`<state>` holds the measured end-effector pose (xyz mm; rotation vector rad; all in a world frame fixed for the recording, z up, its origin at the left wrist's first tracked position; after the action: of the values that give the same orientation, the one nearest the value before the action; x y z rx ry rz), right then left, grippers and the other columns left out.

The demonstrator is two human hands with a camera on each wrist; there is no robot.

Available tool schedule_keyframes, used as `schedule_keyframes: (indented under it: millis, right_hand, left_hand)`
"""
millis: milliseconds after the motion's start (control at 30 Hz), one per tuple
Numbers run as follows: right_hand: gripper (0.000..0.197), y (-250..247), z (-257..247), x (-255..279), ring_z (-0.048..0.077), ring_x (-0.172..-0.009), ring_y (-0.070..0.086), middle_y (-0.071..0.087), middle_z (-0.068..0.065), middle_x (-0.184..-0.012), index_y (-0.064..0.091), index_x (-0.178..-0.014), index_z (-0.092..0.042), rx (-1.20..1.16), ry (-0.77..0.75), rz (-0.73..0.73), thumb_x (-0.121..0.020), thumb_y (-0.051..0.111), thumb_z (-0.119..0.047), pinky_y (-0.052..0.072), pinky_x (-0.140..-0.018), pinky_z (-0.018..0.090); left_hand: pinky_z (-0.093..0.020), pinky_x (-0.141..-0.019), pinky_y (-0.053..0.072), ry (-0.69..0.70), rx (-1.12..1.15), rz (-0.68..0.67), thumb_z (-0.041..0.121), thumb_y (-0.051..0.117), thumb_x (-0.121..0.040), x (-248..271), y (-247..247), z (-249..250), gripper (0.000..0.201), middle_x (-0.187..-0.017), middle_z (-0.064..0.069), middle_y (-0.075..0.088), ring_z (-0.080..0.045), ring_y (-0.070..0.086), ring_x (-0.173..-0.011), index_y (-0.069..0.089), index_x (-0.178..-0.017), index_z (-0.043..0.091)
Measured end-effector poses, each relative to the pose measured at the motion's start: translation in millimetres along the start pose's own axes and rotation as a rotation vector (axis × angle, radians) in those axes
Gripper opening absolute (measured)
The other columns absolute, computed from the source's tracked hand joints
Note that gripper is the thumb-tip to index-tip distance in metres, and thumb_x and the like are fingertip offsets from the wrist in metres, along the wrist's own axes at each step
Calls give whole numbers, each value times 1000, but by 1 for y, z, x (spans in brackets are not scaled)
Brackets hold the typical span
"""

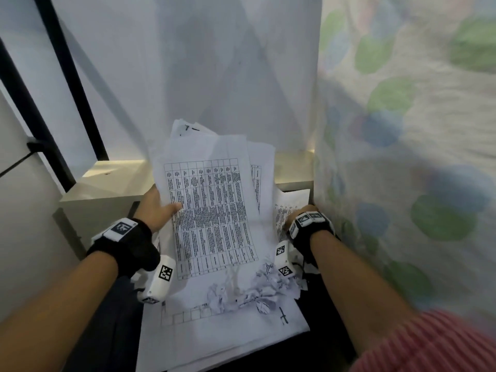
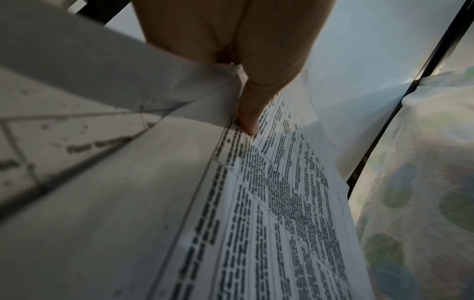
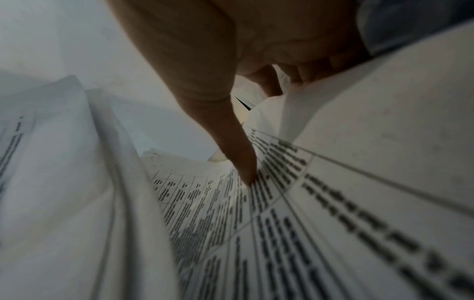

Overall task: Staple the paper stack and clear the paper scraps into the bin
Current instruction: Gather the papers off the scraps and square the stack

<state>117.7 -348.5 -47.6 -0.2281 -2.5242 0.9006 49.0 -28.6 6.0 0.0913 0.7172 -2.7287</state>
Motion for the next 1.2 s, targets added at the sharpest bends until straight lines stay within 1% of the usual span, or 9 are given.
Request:
schedule_keyframes:
  millis: [167, 300, 367, 500, 633, 767, 1033, 1133, 1200]
  right_hand:
    - [48, -2, -2, 8, 29, -125, 50, 51, 15, -136, 51, -130, -4, 34, -23, 9, -84, 63, -13, 44, -97, 35]
    - [51, -2, -20, 29, 43, -133, 38, 37, 18, -147, 46, -137, -8, 325, -9, 5, -90, 57, -25, 47, -94, 56]
    - [49, 1, -27, 30, 38, -130, 44, 45, 14, -144, 49, -135, -9, 330, -31, -69, -89, 60, -21, 50, -92, 46]
    - [43, 9, -23, 26, 32, -124, 53, 53, 17, -134, 48, -134, -2, 94, -96, -49, -92, 52, -11, 37, -49, 22]
    - [33, 9, -19, 26, 29, -114, 60, 64, 13, -109, 56, -124, -5, 89, -124, -57, -97, 38, -11, 54, -82, 36]
    - [37, 2, -19, 1, 28, -123, 54, 55, 16, -133, 52, -128, 2, -206, -61, -86, -93, 49, -10, 39, -70, 21]
    - [61, -46, -44, -4, 28, -114, 52, 55, 7, -125, 49, -128, 3, -484, -209, -65, -73, 73, -7, 39, -91, 31]
    - [105, -44, -55, -22, 35, -124, 49, 50, 14, -137, 44, -133, 0, -585, -253, -165, -38, 86, -14, 37, -106, 50]
    - [80, -35, -62, -39, 37, -111, 57, 60, 19, -121, 56, -121, -1, -650, -274, -229, -45, 81, -8, 44, -98, 52]
  left_hand:
    - [-43, -103, 39, -30, 48, -10, -4, 60, -86, -2, 0, -9, 50, -134, -19, 55, -34, 52, -125, 44, -134, 2]
    - [-48, -105, 39, -28, 47, -10, -3, 59, -87, -1, -1, -11, 50, -133, -18, 55, -34, 52, -125, 44, -134, 2]
    - [-50, -106, 39, -26, 51, -7, -3, 59, -87, 0, -1, -13, 50, -133, -19, 55, -35, 51, -125, 44, -134, 3]
    - [-51, -106, 39, -3, 49, 1, -4, 59, -86, 0, 0, -13, 49, -134, -21, 54, -36, 51, -124, 44, -133, 0]
    - [-50, -106, 38, 4, 62, 9, -4, 59, -86, 2, 0, -11, 49, -134, -22, 54, -36, 51, -125, 44, -133, -1]
    - [-48, -107, 38, 28, 86, 35, -4, 61, -86, 2, -5, -3, 51, -135, -21, 53, -35, 50, -126, 44, -134, -2]
    - [-50, -108, 39, 64, 83, 159, 3, 65, -85, -10, -43, 26, 49, -133, -23, 55, -35, 52, -124, 47, -130, -5]
    - [-42, -108, 39, 99, 121, 148, 1, 64, -85, -8, -51, 43, 49, -133, -20, 55, -33, 52, -125, 47, -131, -4]
    - [-29, -101, 37, 110, 122, 166, -1, 61, -86, -8, -49, 54, 47, -133, -20, 54, -31, 51, -124, 46, -131, -7]
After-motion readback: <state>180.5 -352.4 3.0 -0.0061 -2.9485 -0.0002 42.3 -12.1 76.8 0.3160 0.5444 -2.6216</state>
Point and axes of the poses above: each hand's wrist, its own x-axis away from the middle knuckle, its own y-axis out of the palm, z = x × y, the point moved 4 cm from there along -x, towards the middle knuckle
